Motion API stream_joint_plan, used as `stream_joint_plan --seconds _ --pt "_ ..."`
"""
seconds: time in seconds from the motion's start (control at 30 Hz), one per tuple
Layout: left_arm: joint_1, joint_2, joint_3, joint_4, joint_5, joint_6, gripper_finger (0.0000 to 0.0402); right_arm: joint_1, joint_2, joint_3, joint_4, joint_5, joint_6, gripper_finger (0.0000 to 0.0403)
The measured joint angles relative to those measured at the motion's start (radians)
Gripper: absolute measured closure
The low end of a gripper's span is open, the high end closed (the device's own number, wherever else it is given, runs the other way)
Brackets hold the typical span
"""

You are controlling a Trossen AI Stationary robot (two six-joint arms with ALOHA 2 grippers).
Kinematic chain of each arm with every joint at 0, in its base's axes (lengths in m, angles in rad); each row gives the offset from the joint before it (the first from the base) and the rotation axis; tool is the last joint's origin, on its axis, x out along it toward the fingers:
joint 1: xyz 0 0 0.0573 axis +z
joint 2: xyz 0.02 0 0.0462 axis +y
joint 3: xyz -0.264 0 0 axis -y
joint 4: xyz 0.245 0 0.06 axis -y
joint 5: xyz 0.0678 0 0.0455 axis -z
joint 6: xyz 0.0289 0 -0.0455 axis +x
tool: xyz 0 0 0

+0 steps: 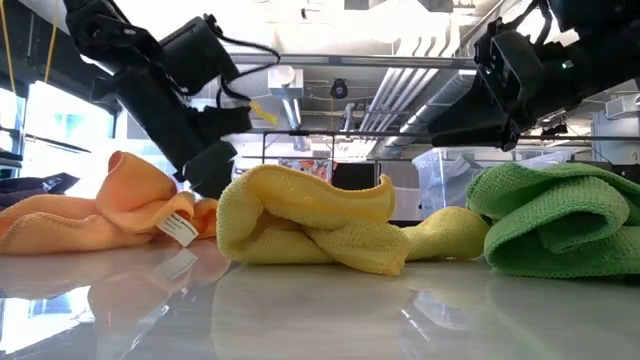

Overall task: Sort towels by color in basket
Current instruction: Put the pink microfiber towel into the left transparent bin

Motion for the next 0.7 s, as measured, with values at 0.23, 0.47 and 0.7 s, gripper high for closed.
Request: stream_joint_plan --seconds 0.23,0.47,0.7 --pt "-0.091 -0.007 0.149 -0.034 -0.120 0.174 0.0401 -0.002 0.014 0.000 0.001 0.001 -0.012 0.0210" --pt "-0.191 -0.046 0.479 -0.455 -0.725 0.277 0.0401 0.000 0.014 0.000 0.001 0.001 0.031 0.0210" --pt "-0.180 -0.057 0.667 -0.715 -1.151 0.513 0.0401 0.000 0.014 0.000 0.012 0.000 0.031 0.0210"
